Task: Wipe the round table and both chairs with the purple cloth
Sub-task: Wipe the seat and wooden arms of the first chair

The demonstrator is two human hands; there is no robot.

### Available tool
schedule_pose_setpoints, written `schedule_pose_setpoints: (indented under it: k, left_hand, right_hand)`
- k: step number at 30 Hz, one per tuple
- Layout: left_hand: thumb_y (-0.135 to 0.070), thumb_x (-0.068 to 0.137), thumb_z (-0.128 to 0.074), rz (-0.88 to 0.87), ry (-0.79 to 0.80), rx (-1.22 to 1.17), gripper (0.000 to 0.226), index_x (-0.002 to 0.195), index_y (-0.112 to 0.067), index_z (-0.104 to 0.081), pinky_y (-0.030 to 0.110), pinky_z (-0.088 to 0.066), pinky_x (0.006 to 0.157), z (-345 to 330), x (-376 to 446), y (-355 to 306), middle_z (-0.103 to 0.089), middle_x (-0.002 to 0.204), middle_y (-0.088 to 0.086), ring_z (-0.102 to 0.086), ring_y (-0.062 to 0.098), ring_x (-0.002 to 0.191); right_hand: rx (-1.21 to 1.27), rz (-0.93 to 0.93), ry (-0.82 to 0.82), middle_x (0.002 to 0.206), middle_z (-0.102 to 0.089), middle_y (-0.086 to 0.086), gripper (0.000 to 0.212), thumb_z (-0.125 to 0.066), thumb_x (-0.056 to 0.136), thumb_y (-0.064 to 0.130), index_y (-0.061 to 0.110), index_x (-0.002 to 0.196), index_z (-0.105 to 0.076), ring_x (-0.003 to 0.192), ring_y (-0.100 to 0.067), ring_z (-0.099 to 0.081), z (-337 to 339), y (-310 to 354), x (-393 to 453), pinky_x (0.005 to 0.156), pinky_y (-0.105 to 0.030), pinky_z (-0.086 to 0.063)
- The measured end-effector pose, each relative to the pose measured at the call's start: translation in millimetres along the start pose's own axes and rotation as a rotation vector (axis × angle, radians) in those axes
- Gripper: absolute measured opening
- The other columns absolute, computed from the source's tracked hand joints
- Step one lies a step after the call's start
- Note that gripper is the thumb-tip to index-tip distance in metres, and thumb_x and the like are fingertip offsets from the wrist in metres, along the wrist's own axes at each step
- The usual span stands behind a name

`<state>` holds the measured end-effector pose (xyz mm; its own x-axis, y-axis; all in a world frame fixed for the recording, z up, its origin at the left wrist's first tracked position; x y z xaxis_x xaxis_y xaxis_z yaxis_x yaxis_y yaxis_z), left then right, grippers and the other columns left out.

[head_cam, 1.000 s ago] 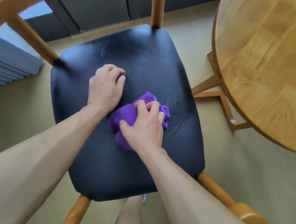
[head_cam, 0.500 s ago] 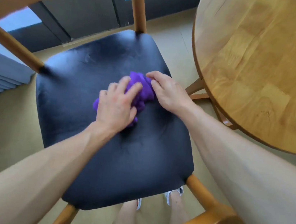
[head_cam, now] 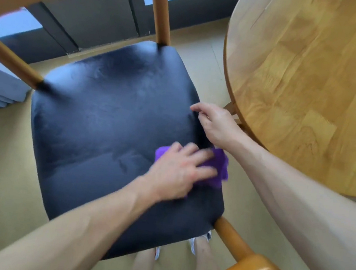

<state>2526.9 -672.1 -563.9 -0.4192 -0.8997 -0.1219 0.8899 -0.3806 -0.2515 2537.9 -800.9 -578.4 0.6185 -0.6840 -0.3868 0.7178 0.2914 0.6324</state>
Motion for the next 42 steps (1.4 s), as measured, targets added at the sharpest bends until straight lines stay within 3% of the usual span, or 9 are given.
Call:
schedule_pose_setpoints:
  k: [6,11,13,20,23,26,30,38,42]
  left_hand:
    - [-0.022,0.066,-0.065,0.565,-0.145,-0.020,0.055,0.120,-0.031,-0.058,0.041,-0.039,0.071,15,5,31,-0.050,0.140,0.003,-0.050,0.034,0.104]
    - [-0.024,0.085,-0.054,-0.221,0.095,-0.029,0.029,0.112,-0.035,-0.056,0.041,-0.034,0.072,-18,-1,-79,-0.049,0.123,-0.001,-0.045,0.030,0.102]
    - [-0.023,0.082,-0.055,-0.297,0.115,0.016,0.032,0.112,-0.036,-0.056,0.041,-0.037,0.072,-12,1,-61,-0.049,0.124,-0.002,-0.045,0.028,0.102]
    - [-0.019,0.059,-0.075,0.495,-0.092,0.082,0.062,0.118,-0.030,-0.057,0.041,-0.037,0.068,20,25,51,-0.049,0.136,0.004,-0.048,0.035,0.105]
    - [-0.019,0.075,-0.061,0.283,-0.087,0.039,0.038,0.110,-0.029,-0.056,0.041,-0.035,0.067,0,11,-26,-0.051,0.130,0.005,-0.047,0.036,0.102]
    - [-0.023,0.086,-0.052,-0.165,0.098,-0.028,0.028,0.113,-0.031,-0.054,0.043,-0.038,0.070,-28,-28,-99,-0.051,0.127,0.003,-0.049,0.035,0.103]
    - [-0.028,0.069,-0.060,-0.348,0.182,0.010,0.053,0.120,-0.037,-0.054,0.042,-0.045,0.072,-16,-37,-50,-0.050,0.137,0.003,-0.053,0.031,0.106]
    - [-0.019,0.064,-0.069,0.668,-0.104,0.018,0.054,0.116,-0.022,-0.056,0.045,-0.050,0.064,20,-40,67,-0.046,0.124,0.014,-0.048,0.037,0.091]
    - [-0.031,0.065,-0.069,0.513,-0.055,-0.140,0.052,0.115,-0.023,-0.056,0.033,-0.041,0.052,-5,-43,-21,-0.047,0.114,0.011,-0.044,0.031,0.083]
  right_hand:
    - [0.695,-0.518,-0.133,0.128,-0.062,-0.002,0.037,-0.032,0.107,0.040,0.023,0.125,-0.060,0.119,-0.015,-0.056,-20,-85,-85,0.108,-0.036,-0.040]
    - [0.912,-0.736,-0.054,0.132,-0.062,-0.008,0.049,-0.024,0.109,0.039,0.015,0.131,-0.060,0.114,-0.018,-0.057,-59,-131,-125,0.098,-0.033,-0.042]
    - [0.912,-0.720,0.017,0.128,-0.065,-0.008,0.044,-0.028,0.109,0.035,0.015,0.129,-0.061,0.107,-0.016,-0.060,-63,-134,-126,0.089,-0.030,-0.046]
    - [1.102,-0.716,0.125,0.123,-0.067,-0.002,0.044,-0.026,0.109,0.038,0.019,0.126,-0.061,0.113,-0.015,-0.062,-73,-123,-109,0.103,-0.039,-0.046]
    - [1.165,-0.768,0.045,0.108,-0.067,-0.006,0.040,-0.029,0.109,0.037,0.016,0.116,-0.063,0.094,-0.018,-0.062,-75,-126,-112,0.090,-0.036,-0.048]
    - [1.142,-0.759,0.102,0.123,-0.064,-0.005,0.047,-0.024,0.109,0.037,0.013,0.130,-0.059,0.112,-0.019,-0.059,-80,-128,-116,0.099,-0.038,-0.044]
    - [1.132,-0.723,0.176,0.127,-0.064,0.003,0.042,-0.030,0.108,0.034,0.017,0.128,-0.062,0.114,-0.011,-0.057,-85,-128,-123,0.091,-0.034,-0.045]
    - [0.953,-0.605,0.204,0.113,-0.066,0.013,0.017,-0.063,0.096,0.034,0.029,0.112,-0.064,0.110,0.001,-0.058,-76,-117,-119,0.079,-0.026,-0.048]
    - [0.822,-0.582,0.149,0.107,-0.062,0.009,0.022,-0.073,0.090,0.029,0.024,0.108,-0.062,0.090,0.004,-0.060,-71,-116,-105,0.057,-0.020,-0.049]
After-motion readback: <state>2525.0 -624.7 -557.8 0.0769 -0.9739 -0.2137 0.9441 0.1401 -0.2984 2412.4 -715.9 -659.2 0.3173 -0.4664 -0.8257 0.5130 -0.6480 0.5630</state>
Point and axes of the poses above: each hand's wrist, its own x-axis towards the middle knuckle, its own z-axis out of the back of the hand, y = z × x, the point moved 10 cm from there along x, towards the middle knuckle
